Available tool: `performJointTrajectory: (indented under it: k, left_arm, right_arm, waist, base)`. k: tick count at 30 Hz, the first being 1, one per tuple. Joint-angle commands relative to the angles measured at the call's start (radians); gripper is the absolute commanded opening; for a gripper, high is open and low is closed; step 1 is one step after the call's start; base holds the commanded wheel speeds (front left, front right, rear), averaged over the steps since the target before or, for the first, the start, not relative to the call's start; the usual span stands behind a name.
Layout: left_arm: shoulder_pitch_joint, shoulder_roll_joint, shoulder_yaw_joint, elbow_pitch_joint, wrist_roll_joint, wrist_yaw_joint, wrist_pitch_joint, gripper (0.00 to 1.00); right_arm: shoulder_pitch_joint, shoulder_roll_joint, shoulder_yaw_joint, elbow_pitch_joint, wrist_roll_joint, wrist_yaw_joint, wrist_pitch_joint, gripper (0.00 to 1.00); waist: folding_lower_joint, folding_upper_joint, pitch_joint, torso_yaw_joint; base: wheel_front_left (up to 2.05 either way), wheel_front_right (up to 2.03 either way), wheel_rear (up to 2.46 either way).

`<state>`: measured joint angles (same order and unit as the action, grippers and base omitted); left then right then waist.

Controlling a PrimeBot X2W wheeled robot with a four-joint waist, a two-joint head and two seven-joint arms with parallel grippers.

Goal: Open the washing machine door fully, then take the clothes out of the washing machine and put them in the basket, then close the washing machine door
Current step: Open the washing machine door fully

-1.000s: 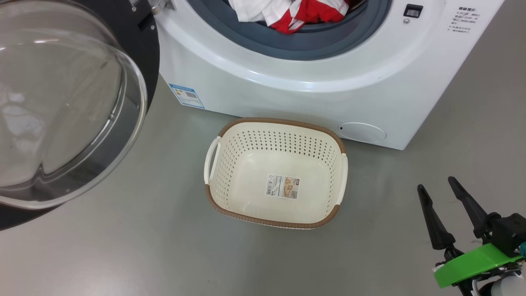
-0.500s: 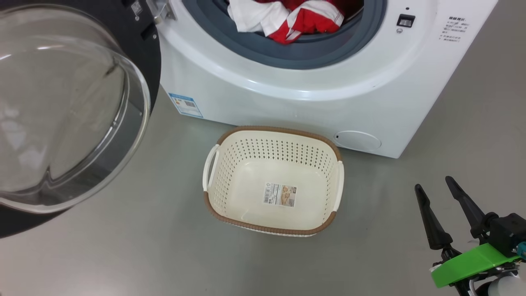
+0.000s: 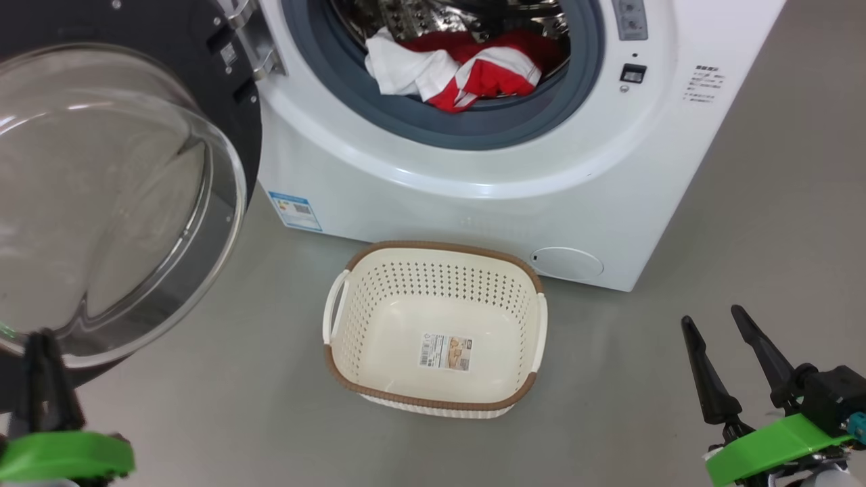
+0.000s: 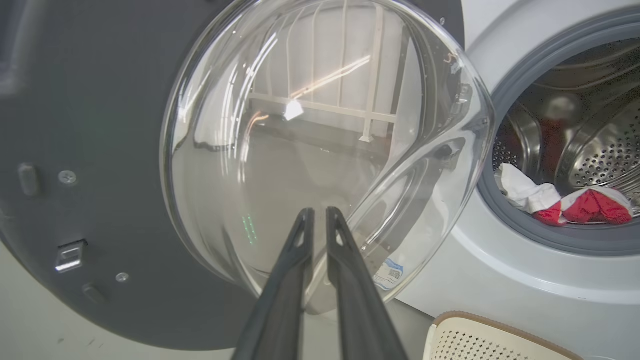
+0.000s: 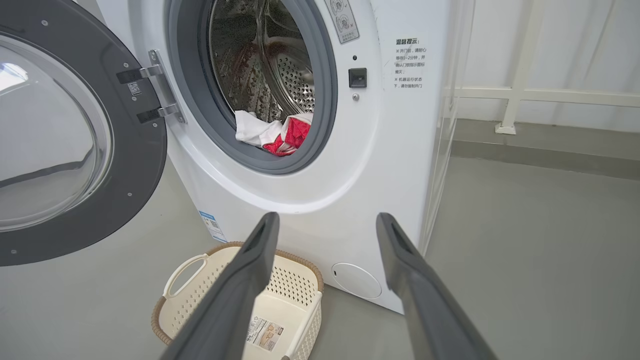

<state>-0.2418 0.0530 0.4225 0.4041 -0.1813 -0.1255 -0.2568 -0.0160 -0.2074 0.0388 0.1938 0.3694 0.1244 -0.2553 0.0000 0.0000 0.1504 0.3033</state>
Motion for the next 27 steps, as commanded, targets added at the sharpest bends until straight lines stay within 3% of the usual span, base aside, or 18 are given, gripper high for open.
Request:
performJointTrajectory:
  k: [1,6,7,9,27]
  left_arm:
    - [0.017,0.030,0.018,-0.042,-0.004,-0.005,-0.005,0.18]
    - [0.116,0.010,-0.082,-0.136,-0.025,-0.005,-0.005,0.54]
    - [0.128,0.008,-0.096,-0.149,-0.033,-0.005,-0.005,0.79]
    - [0.152,0.007,-0.129,-0.170,-0.040,-0.005,-0.005,1.00]
    - [0.254,0.065,-0.344,-0.302,-0.091,-0.005,-0.005,1.00]
  right_arm:
    - [0.004,-0.009,0.012,-0.024,0.005,0.006,-0.006,1.00]
    - [0.026,0.000,-0.007,-0.029,0.006,0.006,-0.006,1.00]
    - [0.030,0.000,-0.009,-0.030,0.006,0.006,-0.006,1.00]
    - [0.038,0.001,-0.010,-0.032,0.005,0.006,-0.006,1.00]
    - [0.076,0.010,-0.057,-0.042,0.010,0.006,-0.006,1.00]
  waist:
    - [0.0000,0.0000,-0.017,-0.015]
    - [0.0000,0.0000,-0.036,-0.044]
    - [0.0000,0.0000,-0.040,-0.050]
    - [0.0000,0.0000,-0.048,-0.068]
    - [0.0000,0.0000,-0.087,-0.259]
  base:
    - [0.00,0.00,0.00]
    - [0.00,0.00,0.00]
    - [0.00,0.00,0.00]
    - [0.00,0.00,0.00]
    - [0.00,0.00,0.00]
